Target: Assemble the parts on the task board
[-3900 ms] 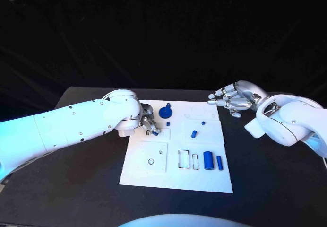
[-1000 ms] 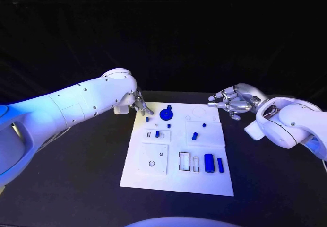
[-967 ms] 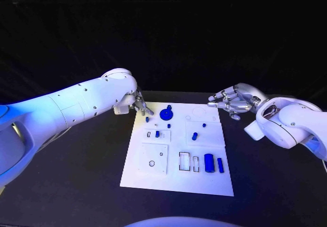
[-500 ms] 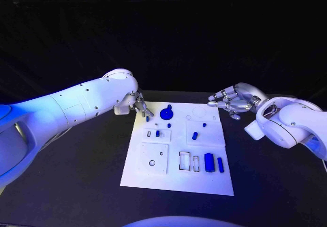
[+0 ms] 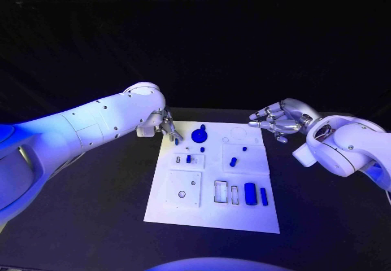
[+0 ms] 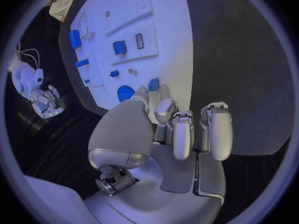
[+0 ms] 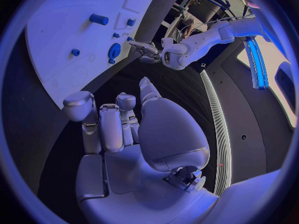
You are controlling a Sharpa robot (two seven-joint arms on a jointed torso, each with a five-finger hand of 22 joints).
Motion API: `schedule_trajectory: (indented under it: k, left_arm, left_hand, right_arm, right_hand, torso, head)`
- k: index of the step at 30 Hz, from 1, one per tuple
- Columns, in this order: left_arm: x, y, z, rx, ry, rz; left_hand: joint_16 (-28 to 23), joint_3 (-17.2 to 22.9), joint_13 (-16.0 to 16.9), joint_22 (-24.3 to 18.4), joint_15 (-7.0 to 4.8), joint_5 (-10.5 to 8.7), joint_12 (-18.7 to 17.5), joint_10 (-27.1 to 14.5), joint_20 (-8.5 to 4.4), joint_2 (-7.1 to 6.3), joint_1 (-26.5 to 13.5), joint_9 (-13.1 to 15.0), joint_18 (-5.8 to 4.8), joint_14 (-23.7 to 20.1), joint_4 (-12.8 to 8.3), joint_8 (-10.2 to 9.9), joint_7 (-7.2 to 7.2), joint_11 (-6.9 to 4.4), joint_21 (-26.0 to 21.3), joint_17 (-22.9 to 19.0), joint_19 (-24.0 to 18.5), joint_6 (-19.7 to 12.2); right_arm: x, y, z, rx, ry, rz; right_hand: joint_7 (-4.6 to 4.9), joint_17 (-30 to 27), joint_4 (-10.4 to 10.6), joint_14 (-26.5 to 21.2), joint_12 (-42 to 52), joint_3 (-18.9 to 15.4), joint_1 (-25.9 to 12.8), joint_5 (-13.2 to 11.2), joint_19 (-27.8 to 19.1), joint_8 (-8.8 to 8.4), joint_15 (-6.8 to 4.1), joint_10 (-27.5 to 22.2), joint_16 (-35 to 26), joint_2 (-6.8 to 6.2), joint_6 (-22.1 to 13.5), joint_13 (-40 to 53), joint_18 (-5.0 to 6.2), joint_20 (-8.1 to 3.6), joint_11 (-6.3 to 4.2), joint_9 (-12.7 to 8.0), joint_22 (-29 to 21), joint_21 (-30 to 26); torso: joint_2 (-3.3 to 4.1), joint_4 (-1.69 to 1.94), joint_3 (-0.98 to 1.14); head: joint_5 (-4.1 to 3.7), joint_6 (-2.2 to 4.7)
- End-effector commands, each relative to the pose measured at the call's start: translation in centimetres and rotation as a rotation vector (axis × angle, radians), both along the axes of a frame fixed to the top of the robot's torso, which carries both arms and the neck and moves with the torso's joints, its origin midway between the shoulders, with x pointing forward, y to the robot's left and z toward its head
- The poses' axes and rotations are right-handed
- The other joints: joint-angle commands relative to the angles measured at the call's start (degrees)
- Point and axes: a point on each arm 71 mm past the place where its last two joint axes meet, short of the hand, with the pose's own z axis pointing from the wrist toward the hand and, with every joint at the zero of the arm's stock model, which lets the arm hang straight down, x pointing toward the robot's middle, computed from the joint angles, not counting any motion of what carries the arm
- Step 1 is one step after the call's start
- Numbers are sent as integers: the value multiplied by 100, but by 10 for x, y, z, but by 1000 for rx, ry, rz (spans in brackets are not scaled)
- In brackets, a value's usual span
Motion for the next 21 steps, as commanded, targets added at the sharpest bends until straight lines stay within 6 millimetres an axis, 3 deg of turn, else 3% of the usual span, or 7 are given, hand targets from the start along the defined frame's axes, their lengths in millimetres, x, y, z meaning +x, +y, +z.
schedule_trajectory:
  k: [1,15,21]
  left_arm:
    - [-1,-3,-1,2,15,-20]
    - [-1,-5,-2,-4,28,-27]
    - [-1,-5,-3,-12,33,-28]
  left_hand:
    - [14,-21,1,966,-32,17,28,43,11,9,61,-10,17,603,-22,40,-7,4,20,1509,307,49]
    - [14,7,18,990,-42,21,48,63,2,86,184,-17,11,603,-31,62,-23,-8,37,1509,318,82]
    - [14,198,17,997,-69,37,48,74,-20,249,542,-36,11,603,-151,67,-59,-41,37,1509,320,73]
  right_arm:
    - [-1,2,0,-1,-2,16]
    - [-1,3,0,-1,0,19]
    - [0,3,0,-1,0,20]
  right_hand:
    - [3,-9,2,188,-19,-25,32,35,-42,28,-38,-51,-24,43,7,-9,103,-13,6,5,-5,-12]
    - [3,-9,2,188,-19,-25,32,35,-42,28,-38,-51,-24,43,7,-9,103,-13,6,5,-5,-12]
    - [3,-9,2,188,-19,-25,32,35,-42,28,-38,-51,-24,43,7,-9,103,-13,6,5,-5,-12]
  torso:
    - [1,-1,0]
    - [2,1,-1]
    - [3,-1,1]
  head:
    - [3,-6]
    - [3,-28]
    - [2,-46]
